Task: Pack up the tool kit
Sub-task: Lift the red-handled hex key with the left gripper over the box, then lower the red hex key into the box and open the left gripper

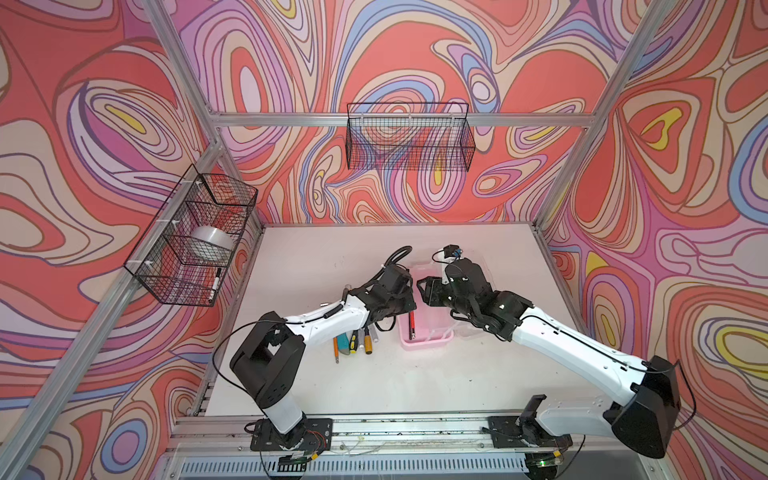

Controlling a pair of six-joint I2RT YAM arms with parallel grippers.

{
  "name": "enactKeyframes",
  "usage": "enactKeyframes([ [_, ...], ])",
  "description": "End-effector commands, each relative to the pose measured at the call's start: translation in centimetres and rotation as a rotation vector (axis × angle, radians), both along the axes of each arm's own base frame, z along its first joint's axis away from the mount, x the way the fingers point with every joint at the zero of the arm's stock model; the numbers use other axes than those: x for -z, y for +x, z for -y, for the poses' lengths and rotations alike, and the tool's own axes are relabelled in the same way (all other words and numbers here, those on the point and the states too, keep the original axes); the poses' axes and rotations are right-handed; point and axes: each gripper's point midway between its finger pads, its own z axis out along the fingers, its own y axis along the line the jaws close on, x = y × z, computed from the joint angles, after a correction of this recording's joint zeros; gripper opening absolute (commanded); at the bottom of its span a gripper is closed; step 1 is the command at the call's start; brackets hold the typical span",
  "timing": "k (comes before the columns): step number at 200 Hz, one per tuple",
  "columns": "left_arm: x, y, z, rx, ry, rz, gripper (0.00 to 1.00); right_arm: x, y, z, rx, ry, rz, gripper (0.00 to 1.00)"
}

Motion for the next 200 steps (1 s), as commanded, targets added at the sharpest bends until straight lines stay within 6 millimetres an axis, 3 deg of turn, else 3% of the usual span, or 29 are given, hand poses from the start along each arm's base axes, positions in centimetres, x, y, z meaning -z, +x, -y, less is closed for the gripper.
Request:
enactKeyframes([
  [1,-1.4,1.7,1.6,-0.034,-0.056,0.033,0.00,0.8,-0.2,1.5,0.020,-0.040,-0.009,0.52],
  [39,1.1,1.8,1.5,-0.052,-0.007,-0.019,0.00,1.2,-0.3,2.3,0.032,-0.047,-0.012,0.53],
  [63,1.8,1.9,1.9,-0.044,0.000,-0.035,0.21,1.3,-0.4,2.5,0.035,-0.046,-0.010,0.53],
  [101,1.8,2.3,2.4,-0.023,0.012,-0.030,0.31,1.3,-0.3,2.6,0.038,-0.047,-0.008,0.54],
  [127,1.0,2.5,2.7,-0.002,0.021,-0.017,0.31,1.1,-0.2,2.6,0.037,-0.046,-0.004,0.54],
  [158,-1.5,2.9,1.4,-0.003,0.069,0.061,0.33,0.6,-0.2,2.4,0.015,-0.057,0.007,0.54],
  [175,-3.3,3.0,0.0,-0.011,0.106,0.127,0.36,0.4,-0.2,1.9,-0.010,-0.062,0.005,0.54],
  [200,-4.7,1.8,-4.1,-0.041,0.207,0.166,0.40,-0.2,-0.1,1.0,-0.061,-0.062,0.005,0.54],
])
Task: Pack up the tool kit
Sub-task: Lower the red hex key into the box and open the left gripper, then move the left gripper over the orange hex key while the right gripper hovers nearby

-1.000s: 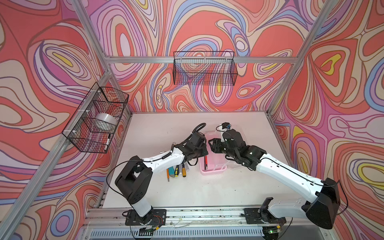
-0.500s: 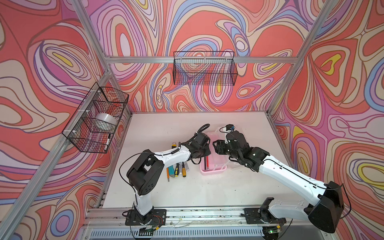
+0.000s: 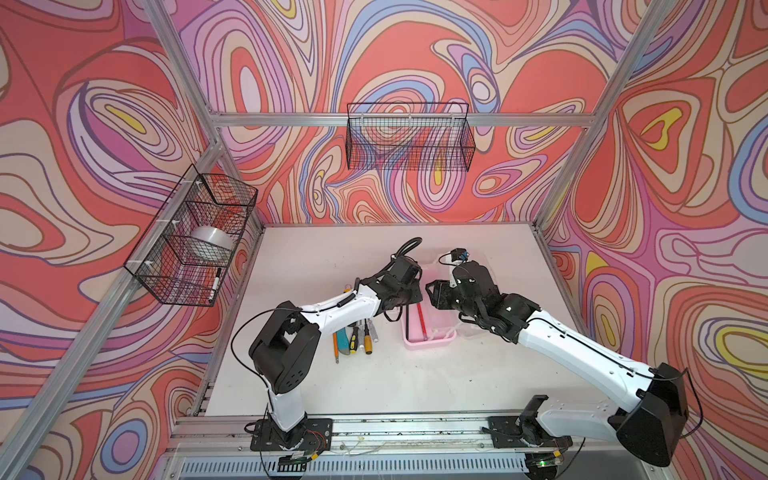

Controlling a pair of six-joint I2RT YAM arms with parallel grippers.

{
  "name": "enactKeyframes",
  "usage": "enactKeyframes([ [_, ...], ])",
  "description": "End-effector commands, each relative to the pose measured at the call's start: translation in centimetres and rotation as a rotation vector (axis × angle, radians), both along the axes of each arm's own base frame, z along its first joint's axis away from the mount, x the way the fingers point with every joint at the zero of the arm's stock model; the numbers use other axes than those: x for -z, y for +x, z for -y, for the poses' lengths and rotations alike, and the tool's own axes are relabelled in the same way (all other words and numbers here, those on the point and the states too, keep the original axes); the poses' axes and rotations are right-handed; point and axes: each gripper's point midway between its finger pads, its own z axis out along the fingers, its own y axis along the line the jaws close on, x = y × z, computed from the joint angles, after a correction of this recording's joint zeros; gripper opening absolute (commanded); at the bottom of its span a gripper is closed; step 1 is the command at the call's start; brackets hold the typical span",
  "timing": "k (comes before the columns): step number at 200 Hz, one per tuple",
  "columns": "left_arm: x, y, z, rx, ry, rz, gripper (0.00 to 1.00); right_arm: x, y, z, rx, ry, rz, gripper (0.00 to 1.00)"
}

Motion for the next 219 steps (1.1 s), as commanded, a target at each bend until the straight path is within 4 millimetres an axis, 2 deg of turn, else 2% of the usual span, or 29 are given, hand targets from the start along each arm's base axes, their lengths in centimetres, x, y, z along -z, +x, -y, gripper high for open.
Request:
enactKeyframes([
  [1,-3.1,-0.9,-4.4,-0.038,0.108,0.087,0.40,-1.5,0.2,-1.0,-0.057,0.004,0.020,0.53],
  [33,-3.8,-3.2,-11.4,-0.144,0.217,0.110,0.41,-1.9,-0.3,-2.8,-0.124,0.030,0.008,0.53],
  [61,-2.9,-5.6,-17.2,-0.239,0.248,0.069,0.40,-1.1,-1.2,-5.7,-0.195,0.016,-0.019,0.52],
  [97,-1.2,-7.9,-21.8,-0.318,0.280,0.019,0.40,1.2,-3.2,-10.4,-0.298,0.007,-0.082,0.53],
  [137,1.8,-9.0,-24.6,-0.381,0.267,-0.051,0.35,5.4,-5.1,-15.4,-0.405,-0.033,-0.175,0.52],
  [169,3.8,-9.0,-25.8,-0.406,0.261,-0.092,0.34,8.9,-6.2,-18.2,-0.450,-0.022,-0.250,0.50],
  [180,4.3,-8.8,-25.8,-0.403,0.250,-0.100,0.34,8.8,-6.3,-18.6,-0.456,-0.015,-0.253,0.50],
  [182,4.3,-8.7,-25.8,-0.403,0.248,-0.100,0.34,9.8,-6.3,-18.8,-0.457,-0.028,-0.268,0.50],
  [187,4.6,-8.6,-25.8,-0.405,0.245,-0.105,0.34,10.2,-6.2,-18.9,-0.455,-0.034,-0.275,0.50],
  [219,6.1,-7.4,-25.7,-0.400,0.225,-0.129,0.35,11.4,-6.0,-19.5,-0.458,-0.050,-0.294,0.50],
])
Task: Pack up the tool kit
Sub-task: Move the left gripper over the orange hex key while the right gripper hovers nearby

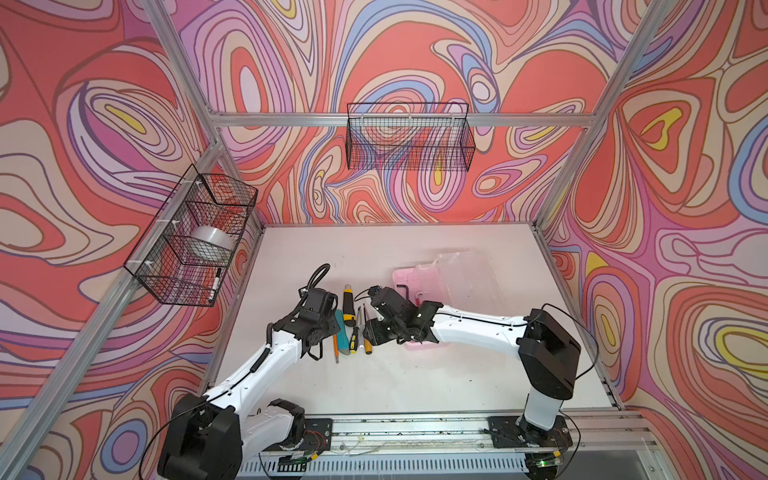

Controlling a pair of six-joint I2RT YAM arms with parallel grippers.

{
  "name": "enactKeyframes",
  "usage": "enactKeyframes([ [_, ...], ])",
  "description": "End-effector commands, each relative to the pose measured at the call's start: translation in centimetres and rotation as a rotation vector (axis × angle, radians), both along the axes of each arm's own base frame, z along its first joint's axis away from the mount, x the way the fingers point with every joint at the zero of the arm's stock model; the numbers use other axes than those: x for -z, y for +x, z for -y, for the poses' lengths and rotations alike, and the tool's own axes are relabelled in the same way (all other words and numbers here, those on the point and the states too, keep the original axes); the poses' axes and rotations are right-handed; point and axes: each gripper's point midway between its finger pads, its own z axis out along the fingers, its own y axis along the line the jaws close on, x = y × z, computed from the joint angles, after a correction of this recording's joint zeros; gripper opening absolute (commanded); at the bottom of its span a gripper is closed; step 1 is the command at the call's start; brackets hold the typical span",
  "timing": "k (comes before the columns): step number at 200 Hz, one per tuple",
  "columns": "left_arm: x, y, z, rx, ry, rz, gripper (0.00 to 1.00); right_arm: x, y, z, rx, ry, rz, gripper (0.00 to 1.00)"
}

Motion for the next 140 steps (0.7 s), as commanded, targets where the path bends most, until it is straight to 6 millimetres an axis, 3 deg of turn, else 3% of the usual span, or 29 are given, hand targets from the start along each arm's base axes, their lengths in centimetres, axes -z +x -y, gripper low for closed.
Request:
enactKeyframes([
  [1,1.0,1.1,0.5,0.021,-0.027,0.003,0.35,-1.3,0.4,-1.4,-0.004,0.050,0.008,0.50],
  [74,3.6,2.8,0.3,0.014,-0.036,-0.047,0.35,-0.3,0.6,-2.0,-0.009,0.041,-0.008,0.50],
  [140,4.6,3.5,0.2,0.011,-0.027,-0.078,0.32,0.1,0.7,-1.9,-0.001,0.028,-0.013,0.50],
])
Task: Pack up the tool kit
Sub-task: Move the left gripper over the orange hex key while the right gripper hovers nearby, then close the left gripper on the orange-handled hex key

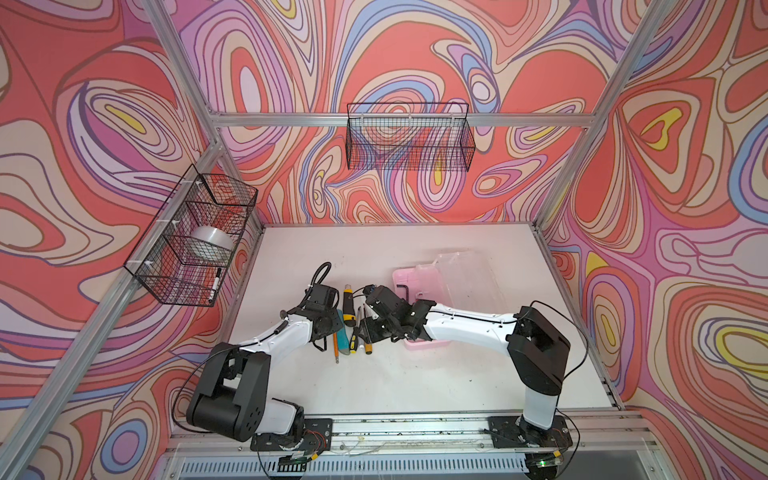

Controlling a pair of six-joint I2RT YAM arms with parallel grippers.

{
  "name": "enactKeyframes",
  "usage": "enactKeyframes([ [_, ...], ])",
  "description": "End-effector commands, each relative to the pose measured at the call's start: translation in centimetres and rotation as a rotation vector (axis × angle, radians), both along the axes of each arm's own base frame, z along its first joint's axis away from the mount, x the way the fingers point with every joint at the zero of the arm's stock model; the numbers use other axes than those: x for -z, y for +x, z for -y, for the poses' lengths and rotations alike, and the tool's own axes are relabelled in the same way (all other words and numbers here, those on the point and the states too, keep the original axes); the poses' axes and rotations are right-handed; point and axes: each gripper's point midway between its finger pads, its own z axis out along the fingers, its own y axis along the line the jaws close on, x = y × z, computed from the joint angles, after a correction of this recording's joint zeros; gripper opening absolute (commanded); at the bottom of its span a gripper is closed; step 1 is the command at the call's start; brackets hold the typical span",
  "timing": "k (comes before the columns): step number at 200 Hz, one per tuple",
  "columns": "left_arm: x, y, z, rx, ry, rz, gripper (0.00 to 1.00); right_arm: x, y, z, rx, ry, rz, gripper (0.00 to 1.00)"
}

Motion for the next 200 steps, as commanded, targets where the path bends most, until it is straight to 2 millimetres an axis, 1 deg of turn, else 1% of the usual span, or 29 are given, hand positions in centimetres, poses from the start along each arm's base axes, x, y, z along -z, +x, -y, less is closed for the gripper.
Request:
enactKeyframes([
  [1,-0.5,1.1,0.0,0.001,0.001,0.022,0.32,0.0,0.2,-0.5,-0.001,0.002,-0.002,0.50],
  [120,0.4,1.5,-0.5,0.010,0.048,-0.003,0.30,0.7,0.2,-0.6,-0.004,-0.011,-0.009,0.50],
  [141,0.8,1.4,-0.6,0.011,0.056,-0.018,0.29,0.7,0.2,-0.6,-0.004,-0.010,-0.011,0.50],
  [200,1.2,1.6,-0.6,0.017,0.069,-0.031,0.21,0.7,0.3,-0.6,-0.001,-0.010,-0.008,0.50],
])
